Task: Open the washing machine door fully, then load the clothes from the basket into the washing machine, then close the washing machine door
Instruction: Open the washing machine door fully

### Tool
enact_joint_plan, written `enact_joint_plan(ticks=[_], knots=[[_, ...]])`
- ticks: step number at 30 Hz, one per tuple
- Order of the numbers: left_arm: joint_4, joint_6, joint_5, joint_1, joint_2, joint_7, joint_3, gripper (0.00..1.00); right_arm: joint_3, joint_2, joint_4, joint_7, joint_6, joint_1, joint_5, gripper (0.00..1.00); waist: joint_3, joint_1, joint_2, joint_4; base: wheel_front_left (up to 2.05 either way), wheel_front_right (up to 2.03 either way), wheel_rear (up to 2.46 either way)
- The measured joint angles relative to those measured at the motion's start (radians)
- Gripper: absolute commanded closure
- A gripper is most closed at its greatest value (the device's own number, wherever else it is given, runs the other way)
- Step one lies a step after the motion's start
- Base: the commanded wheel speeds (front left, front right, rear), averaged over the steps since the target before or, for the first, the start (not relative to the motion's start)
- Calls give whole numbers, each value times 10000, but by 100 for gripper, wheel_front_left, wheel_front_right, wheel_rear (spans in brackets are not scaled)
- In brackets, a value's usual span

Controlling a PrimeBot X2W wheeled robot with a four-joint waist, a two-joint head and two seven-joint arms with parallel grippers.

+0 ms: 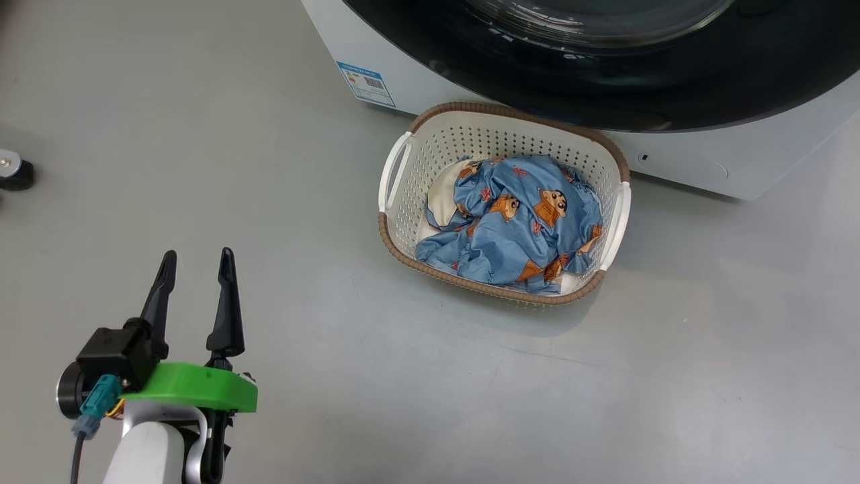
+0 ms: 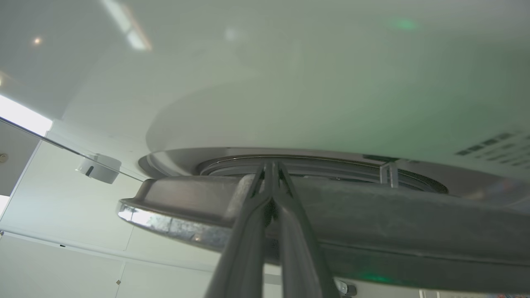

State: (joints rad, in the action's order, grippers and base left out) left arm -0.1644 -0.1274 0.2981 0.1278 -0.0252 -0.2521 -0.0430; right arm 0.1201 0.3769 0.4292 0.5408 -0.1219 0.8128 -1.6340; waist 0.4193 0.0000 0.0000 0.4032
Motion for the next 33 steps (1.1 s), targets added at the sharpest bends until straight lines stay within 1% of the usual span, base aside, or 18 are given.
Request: enact_joint_plan(ticks=[33], knots=[[10, 0, -31, 2, 0, 0, 13, 0, 69, 2, 144, 228, 0, 102, 0, 100, 41, 0, 0, 140, 0, 0, 0]])
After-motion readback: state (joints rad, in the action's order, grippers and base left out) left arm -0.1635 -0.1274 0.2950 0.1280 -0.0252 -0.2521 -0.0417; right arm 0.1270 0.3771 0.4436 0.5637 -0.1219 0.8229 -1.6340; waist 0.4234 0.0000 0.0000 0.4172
